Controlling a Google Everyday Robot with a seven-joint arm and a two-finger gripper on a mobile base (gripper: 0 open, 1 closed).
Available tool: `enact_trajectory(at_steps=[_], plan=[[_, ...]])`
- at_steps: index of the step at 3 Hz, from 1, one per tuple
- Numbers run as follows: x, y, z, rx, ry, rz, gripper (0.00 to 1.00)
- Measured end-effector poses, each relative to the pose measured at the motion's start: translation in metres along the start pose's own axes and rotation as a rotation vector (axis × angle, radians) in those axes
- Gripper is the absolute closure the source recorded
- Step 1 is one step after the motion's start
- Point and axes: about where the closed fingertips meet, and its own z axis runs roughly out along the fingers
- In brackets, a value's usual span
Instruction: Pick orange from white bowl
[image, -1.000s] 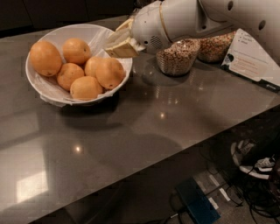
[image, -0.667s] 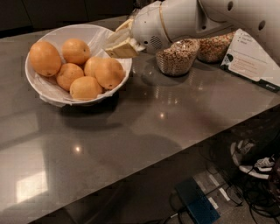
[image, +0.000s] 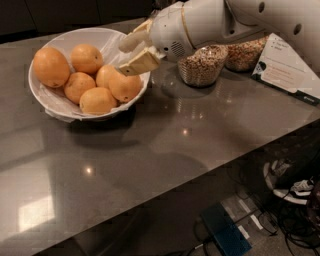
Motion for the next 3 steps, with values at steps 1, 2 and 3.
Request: enact_trajectory(at_steps=[1, 2, 3], plan=[[0.000, 0.000, 0.000, 0.000, 0.000, 0.000, 0.01], [0.005, -0.004, -0.001, 0.017, 0.014, 0.027, 0.00], [0.010, -0.009, -0.002, 0.033, 0.042, 0.043, 0.19]])
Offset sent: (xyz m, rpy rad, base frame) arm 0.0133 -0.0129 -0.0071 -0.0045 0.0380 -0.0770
